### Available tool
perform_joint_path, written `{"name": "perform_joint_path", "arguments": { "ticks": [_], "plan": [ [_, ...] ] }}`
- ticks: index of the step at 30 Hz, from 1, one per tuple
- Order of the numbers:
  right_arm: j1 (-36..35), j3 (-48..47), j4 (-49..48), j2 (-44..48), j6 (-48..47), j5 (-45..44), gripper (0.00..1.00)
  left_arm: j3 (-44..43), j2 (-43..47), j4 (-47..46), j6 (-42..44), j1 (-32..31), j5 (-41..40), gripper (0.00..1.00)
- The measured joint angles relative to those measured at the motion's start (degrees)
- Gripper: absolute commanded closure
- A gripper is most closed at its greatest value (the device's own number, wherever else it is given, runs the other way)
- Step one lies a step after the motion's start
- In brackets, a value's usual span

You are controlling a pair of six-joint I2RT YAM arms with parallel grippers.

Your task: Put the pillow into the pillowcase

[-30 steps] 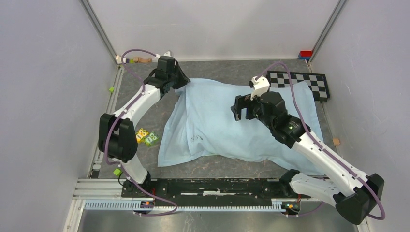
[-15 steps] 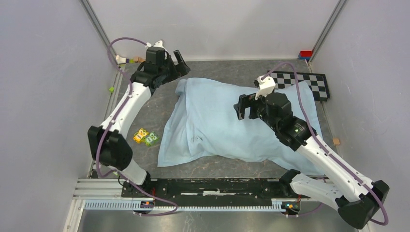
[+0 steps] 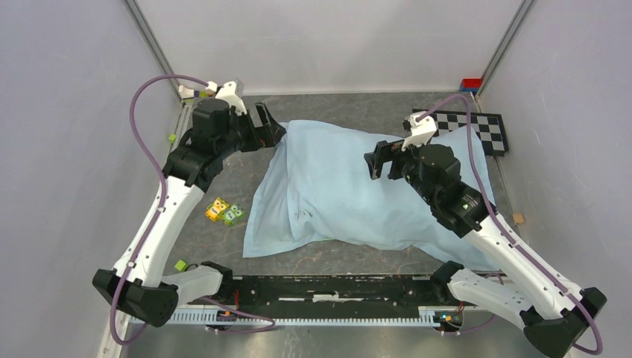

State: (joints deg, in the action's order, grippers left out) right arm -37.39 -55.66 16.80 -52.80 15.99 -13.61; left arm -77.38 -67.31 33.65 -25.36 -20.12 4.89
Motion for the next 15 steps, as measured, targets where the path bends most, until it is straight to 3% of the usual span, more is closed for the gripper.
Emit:
{"name": "perform_joint_path", "arguments": {
  "ticks": [15],
  "plan": [
    [0.00,0.07,-2.19,0.46,0.20,-0.70,0.02,4.72,1.97,2.43,1.73,0.00,0.24,0.00]
  ]
}}
